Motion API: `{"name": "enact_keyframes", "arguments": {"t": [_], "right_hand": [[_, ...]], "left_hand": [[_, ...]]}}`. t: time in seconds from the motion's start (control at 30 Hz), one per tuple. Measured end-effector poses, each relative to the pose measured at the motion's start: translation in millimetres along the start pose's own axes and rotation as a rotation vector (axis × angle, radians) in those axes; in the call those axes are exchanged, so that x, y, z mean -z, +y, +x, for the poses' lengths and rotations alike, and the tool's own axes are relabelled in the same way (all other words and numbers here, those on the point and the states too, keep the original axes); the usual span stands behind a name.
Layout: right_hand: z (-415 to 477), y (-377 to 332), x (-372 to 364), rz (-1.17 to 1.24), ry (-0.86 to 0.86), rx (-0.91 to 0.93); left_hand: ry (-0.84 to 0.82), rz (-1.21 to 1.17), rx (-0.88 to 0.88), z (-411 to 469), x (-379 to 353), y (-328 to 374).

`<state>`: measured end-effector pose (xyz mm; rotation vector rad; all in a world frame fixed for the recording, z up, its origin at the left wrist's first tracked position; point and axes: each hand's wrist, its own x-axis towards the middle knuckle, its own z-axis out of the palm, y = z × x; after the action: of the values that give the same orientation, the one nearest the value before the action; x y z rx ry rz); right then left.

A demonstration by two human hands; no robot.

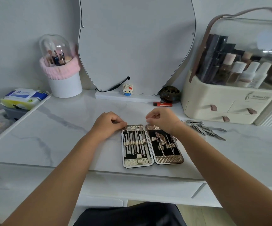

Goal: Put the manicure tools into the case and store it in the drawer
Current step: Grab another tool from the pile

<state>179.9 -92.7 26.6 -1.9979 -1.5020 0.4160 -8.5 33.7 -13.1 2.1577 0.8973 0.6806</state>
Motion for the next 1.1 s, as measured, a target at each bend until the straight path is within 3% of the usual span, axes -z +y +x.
{"name": "enact_keyframes", "arguments": {"t": [0.17,0.27,0.7,1.1], "right_hand": [[-37.5,50.4,44.7,-0.117,0.295,-0.149],[-59.6,76.8,68.6,-0.127,0.364,-0.278],[-65.9,92.0,64.4,-0.288,0.276,-0.372],[-59.0,82.6,79.6,-0.339,0.023,-0.441]], "left_hand": [[0.012,-0.010,-0.008,0.6,-0.7,-1.4],[0.010,-0.013,-0.013,0.2,-0.4,-0.8],[0.014,-0.063,0.012,-1.8,0.6,-0.8],[0.011,-0.061,0.008,-2.5,1.1,-0.4]]}}
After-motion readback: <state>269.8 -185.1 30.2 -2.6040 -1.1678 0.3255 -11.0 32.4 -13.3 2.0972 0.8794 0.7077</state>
